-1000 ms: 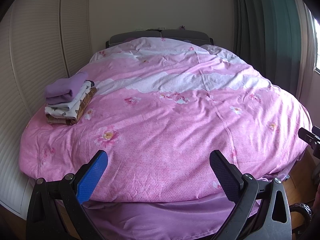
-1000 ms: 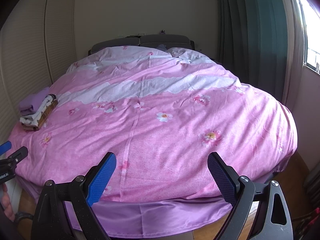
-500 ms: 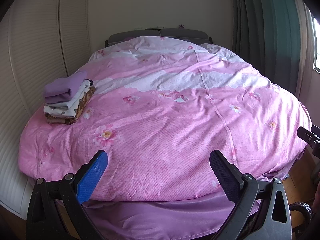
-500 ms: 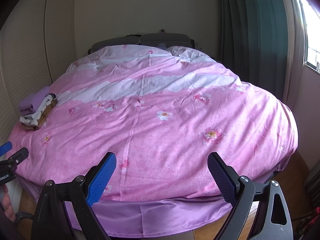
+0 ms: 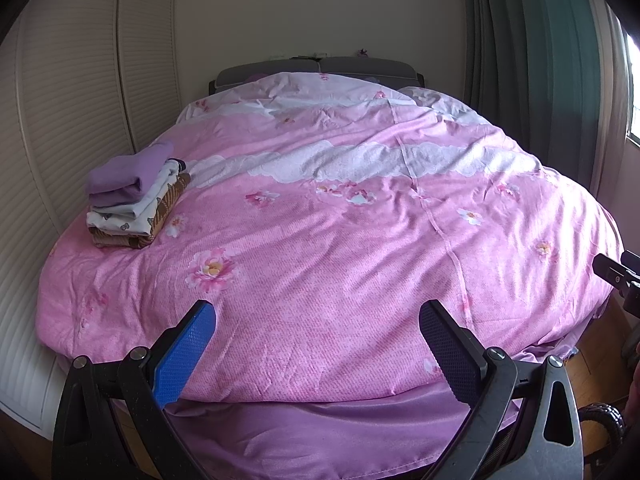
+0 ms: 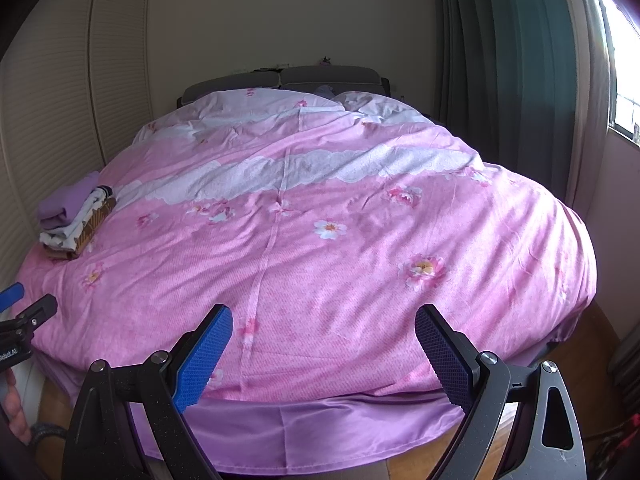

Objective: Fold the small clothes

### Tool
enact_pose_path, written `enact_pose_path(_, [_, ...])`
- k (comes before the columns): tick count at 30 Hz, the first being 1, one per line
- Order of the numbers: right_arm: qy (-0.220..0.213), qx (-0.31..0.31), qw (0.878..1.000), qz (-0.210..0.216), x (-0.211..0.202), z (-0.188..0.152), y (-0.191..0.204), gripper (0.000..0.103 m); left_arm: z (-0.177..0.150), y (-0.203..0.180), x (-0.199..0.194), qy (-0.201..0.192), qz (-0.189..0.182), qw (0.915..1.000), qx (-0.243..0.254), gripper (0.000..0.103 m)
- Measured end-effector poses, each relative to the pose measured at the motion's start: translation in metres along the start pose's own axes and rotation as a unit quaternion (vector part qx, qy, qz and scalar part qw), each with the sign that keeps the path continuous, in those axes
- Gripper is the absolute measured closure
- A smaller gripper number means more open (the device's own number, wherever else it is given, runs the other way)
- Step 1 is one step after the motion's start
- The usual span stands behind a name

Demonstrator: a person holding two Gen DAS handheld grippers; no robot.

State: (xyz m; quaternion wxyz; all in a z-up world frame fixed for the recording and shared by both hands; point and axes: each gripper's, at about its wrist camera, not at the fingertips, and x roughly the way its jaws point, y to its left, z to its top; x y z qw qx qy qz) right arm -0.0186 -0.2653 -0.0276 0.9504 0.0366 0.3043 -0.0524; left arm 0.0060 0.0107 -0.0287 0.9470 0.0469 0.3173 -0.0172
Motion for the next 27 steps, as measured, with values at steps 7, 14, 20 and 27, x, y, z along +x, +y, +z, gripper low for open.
enact_pose_path(7, [0.001,0.0,1.0,0.001,0.001,-0.002,0.001,0.01,-0.002,-0.001,-0.001,0.001,-0.001,1.0,0.001,0.0])
enact_pose_path(14, [0.001,0.0,1.0,0.0,0.001,-0.002,0.002,0.01,-0.003,-0.004,0.0,0.005,0.0,1.0,0.007,0.0])
enact_pose_path(20, [0.001,0.001,1.0,0.0,0.001,-0.001,0.002,0.01,-0.004,0.0,0.001,0.003,-0.006,1.0,-0.002,0.0])
enact_pose_path(27, [0.008,-0.005,1.0,0.001,0.005,-0.012,0.009,0.01,-0.006,0.006,0.006,-0.001,-0.008,1.0,0.001,0.0])
